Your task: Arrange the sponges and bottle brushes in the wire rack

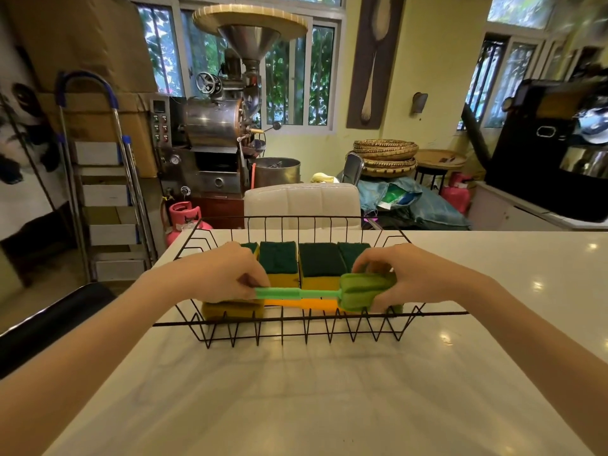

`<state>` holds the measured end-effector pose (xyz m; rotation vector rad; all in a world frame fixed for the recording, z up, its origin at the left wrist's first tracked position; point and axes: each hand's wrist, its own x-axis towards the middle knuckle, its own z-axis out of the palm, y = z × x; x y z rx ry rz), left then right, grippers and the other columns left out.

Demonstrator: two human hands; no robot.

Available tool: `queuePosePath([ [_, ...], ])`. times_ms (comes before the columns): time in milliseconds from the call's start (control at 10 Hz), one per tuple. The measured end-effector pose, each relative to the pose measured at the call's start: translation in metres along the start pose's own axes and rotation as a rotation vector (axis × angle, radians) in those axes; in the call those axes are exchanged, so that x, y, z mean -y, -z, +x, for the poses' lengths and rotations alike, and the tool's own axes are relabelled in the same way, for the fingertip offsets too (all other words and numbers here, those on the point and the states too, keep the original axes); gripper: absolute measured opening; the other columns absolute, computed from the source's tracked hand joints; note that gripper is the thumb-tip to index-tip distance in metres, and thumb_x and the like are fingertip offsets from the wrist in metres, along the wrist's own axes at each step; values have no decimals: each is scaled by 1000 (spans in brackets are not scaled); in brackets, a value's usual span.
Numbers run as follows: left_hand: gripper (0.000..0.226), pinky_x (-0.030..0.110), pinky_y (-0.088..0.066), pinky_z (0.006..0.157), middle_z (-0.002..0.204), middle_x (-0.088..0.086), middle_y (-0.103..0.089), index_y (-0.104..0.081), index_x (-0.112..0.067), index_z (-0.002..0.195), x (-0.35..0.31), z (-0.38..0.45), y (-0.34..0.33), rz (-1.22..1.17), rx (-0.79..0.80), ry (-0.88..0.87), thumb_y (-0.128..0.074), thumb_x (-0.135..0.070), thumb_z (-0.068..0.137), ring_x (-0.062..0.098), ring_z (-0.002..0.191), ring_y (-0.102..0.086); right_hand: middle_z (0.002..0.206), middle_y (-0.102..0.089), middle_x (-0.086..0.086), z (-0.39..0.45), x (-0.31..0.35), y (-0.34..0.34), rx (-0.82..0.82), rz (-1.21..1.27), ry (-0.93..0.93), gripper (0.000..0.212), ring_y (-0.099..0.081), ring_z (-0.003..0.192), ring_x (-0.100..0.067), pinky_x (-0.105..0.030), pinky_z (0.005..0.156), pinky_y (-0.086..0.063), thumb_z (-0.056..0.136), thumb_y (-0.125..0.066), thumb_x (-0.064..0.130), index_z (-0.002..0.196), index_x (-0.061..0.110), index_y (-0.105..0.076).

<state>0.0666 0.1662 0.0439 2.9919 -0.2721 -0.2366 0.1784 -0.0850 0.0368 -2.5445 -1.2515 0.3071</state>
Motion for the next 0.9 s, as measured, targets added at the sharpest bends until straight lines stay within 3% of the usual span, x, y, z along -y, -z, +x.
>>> queuePosePath([
  [100,28,16,-47,86,108,-4,-69,-63,-25,112,-1,3,-3,15,22,3,-59,-23,84,3,87,-58,97,-54,11,3,3,5,89,-15,3,42,-51,80,0,-14,69,-43,68,-77,33,98,35,-47],
  [200,29,16,-48,84,106,-4,-69,-63,-23,112,-3,8,-6,-8,41,4,-62,-23,82,1,81,-57,94,-54,8,9,4,7,163,-86,10,32,-48,75,-1,-16,65,-41,69,-76,32,90,27,-52],
  [300,29,11,-44,76,104,-2,-70,-64,-19,110,-7,15,-9,17,80,-1,-63,-21,82,-1,73,-53,79,-51,14,14,4,7,245,-107,-12,29,-46,69,-2,-18,61,-36,68,-76,33,87,24,-55],
  [600,30,22,-40,78,113,3,-63,-63,-17,112,-14,30,-25,275,156,-6,-53,-5,86,20,102,-57,77,-53,13,20,3,1,321,-105,-89,33,-47,68,-2,-16,59,-37,70,-74,38,95,22,-60],
  [700,35,22,-38,81,116,5,-60,-61,-17,115,-14,30,-23,317,172,-4,-53,-1,85,22,108,-52,84,-56,8,17,5,2,351,-64,-119,34,-51,74,-8,-17,62,-37,77,-67,40,102,17,-62],
  [800,36,20,-38,79,113,3,-61,-62,-19,114,-12,28,-23,273,139,-26,-53,-1,84,18,102,-54,102,-62,5,14,4,6,315,37,-137,35,-56,93,-10,-23,82,-45,81,-60,42,108,20,-60],
  [900,28,12,-39,75,105,-2,-65,-64,-21,110,-14,23,-17,147,89,-30,-57,-12,85,5,83,-52,122,-58,4,11,-1,9,238,110,-185,46,-54,115,-17,-31,99,-41,81,-62,39,122,25,-48],
])
